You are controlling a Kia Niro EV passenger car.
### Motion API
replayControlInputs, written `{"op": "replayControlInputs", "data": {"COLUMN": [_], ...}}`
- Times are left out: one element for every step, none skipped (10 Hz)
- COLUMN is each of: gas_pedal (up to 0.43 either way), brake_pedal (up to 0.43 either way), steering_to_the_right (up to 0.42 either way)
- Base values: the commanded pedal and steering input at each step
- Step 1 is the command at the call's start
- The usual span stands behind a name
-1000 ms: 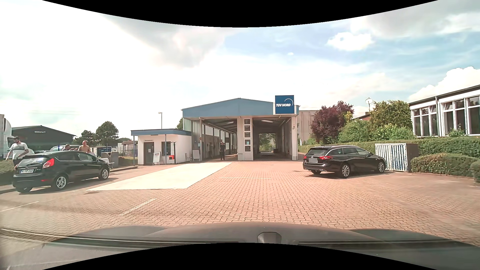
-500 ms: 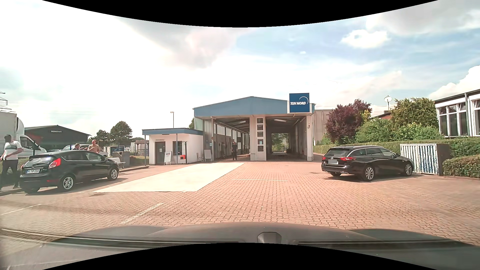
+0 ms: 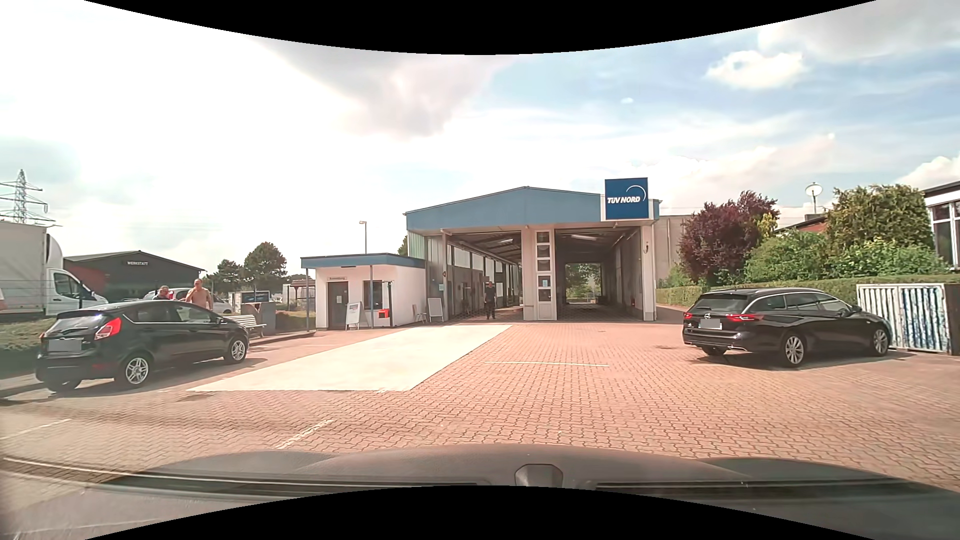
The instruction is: Follow the waypoints while adhering to traffic rules and regulations
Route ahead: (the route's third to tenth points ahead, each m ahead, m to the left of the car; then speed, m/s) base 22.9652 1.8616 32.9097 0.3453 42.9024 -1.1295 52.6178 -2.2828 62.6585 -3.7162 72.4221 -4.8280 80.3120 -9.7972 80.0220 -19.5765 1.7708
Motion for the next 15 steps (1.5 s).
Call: {"op": "replayControlInputs", "data": {"gas_pedal": [0.067, 0.067, 0.067, 0.067, 0.067, 0.067, 0.067, 0.067, 0.059, 0.059, 0.059, 0.047, 0.039, 0.039, 0.028], "brake_pedal": [0.000, 0.000, 0.000, 0.000, 0.000, 0.000, 0.000, 0.000, 0.000, 0.000, 0.000, 0.000, 0.000, 0.000, 0.000], "steering_to_the_right": [-0.191, -0.180, -0.170, -0.156, -0.143, -0.125, -0.109, -0.094, -0.079, -0.060, -0.044, -0.034, -0.025, -0.014, 0.000]}}
